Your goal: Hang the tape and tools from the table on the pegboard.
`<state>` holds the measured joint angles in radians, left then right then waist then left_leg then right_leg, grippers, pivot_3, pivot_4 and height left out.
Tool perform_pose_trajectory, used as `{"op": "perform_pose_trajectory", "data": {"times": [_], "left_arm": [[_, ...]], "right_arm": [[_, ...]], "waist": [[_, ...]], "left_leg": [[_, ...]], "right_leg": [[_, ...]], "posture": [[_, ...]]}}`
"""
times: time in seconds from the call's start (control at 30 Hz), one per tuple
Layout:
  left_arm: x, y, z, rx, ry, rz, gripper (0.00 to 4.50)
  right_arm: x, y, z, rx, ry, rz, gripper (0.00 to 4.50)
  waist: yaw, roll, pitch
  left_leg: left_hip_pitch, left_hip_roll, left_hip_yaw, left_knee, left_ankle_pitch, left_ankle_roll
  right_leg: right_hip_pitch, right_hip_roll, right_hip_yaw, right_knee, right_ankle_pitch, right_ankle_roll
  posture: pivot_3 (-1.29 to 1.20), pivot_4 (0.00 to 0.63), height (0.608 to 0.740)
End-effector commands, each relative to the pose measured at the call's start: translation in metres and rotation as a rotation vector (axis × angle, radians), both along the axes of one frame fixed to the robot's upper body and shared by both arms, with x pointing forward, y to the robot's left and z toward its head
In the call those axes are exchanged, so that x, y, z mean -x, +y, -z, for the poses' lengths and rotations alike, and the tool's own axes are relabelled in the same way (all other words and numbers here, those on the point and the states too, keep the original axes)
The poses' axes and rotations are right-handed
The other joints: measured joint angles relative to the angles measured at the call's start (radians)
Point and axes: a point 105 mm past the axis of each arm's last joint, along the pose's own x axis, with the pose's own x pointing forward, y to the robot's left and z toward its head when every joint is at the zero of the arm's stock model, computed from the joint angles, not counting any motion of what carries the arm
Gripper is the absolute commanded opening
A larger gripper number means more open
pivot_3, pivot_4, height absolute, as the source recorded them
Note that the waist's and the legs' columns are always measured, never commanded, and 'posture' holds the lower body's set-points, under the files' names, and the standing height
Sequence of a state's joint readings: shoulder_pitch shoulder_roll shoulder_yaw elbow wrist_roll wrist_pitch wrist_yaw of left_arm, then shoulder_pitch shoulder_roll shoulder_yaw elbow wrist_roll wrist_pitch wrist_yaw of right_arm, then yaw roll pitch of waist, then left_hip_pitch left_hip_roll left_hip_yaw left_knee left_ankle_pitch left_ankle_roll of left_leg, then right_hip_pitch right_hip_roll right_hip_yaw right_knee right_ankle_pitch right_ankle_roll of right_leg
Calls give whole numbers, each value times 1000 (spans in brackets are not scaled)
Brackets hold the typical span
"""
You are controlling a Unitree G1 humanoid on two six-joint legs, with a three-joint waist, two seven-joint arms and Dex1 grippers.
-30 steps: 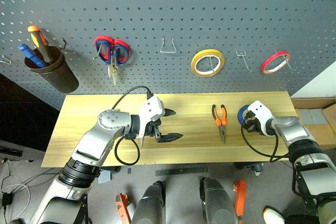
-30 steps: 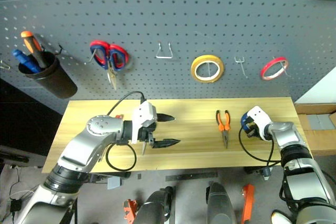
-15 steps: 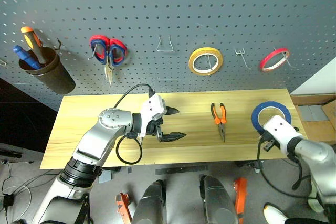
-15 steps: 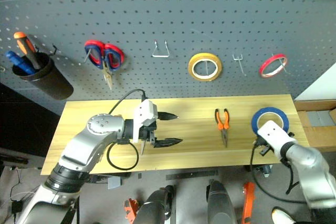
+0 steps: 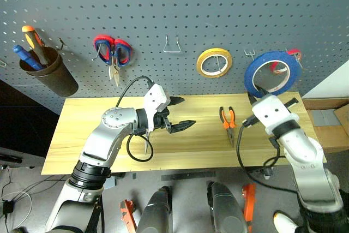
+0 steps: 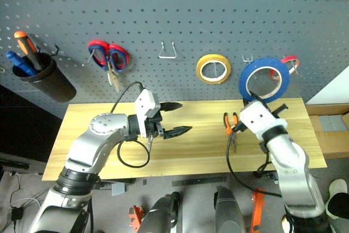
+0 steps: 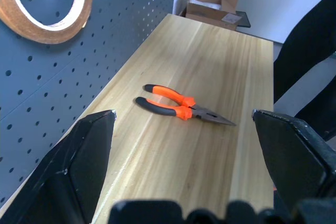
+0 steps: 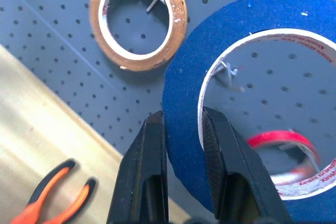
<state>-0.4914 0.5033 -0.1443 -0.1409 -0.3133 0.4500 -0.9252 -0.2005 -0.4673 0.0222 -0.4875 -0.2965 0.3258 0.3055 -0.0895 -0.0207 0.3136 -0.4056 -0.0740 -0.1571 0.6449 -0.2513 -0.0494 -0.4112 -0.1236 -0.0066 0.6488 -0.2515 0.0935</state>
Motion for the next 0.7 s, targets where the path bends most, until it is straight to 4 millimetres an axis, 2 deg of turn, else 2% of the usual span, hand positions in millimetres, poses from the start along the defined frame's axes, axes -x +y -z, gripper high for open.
{"op": "perform_pose_trajectory", "data": {"times": [0.03, 0.23, 0.37, 0.4, 0.47, 0.63, 0.7], "left_arm": [[0, 1, -10, 14, -47, -2, 4500], [-2, 3, -11, 7, -59, -15, 4500], [-3, 8, -12, 4, -70, -36, 4500], [-4, 9, -11, 2, -72, -40, 4500], [-4, 11, -10, -2, -72, -47, 4500], [-6, 13, -6, -17, -77, -50, 4500], [-8, 21, -2, -49, -75, -60, 4500]], "right_arm": [[-15, -1, -9, -74, -35, -26, 385], [-46, -2, 0, -165, 15, -44, 385], [-54, -4, 15, -204, 69, -30, 385], [-54, -4, 18, -211, 80, -28, 1100], [-50, 1, 29, -220, 117, -38, 1577], [-32, 11, 43, -244, 174, -29, 3375], [-19, 18, 53, -284, 224, -2, 4108]], "waist": [[1, 0, 0], [2, 0, 0], [2, 0, 0], [2, 0, 0], [2, 0, 0], [3, 0, 0], [3, 0, 0]], "left_leg": [[0, 0, 0, 0, 0, 0], [-1, -1, 0, 0, 0, 0], [-1, 0, -1, 0, 0, 0], [-1, 0, -1, 0, 0, 0], [-1, 0, 0, 0, 0, 0], [-1, -1, 0, 0, 0, 0], [-2, -1, 0, 0, 0, 0]], "right_leg": [[0, 0, 0, -1, 0, 0], [0, -1, 0, -2, 0, 0], [0, -1, -1, -1, 0, 0], [-1, -1, -1, -1, 0, 0], [-1, -1, -1, -1, 0, 0], [-1, -1, 0, -1, 0, 0], [-1, -1, 0, 0, 0, 0]], "posture": [[-162, 337, 740], [-151, 333, 740], [-137, 328, 740], [-137, 328, 740], [-138, 326, 740], [-139, 325, 740], [-143, 328, 740]]}}
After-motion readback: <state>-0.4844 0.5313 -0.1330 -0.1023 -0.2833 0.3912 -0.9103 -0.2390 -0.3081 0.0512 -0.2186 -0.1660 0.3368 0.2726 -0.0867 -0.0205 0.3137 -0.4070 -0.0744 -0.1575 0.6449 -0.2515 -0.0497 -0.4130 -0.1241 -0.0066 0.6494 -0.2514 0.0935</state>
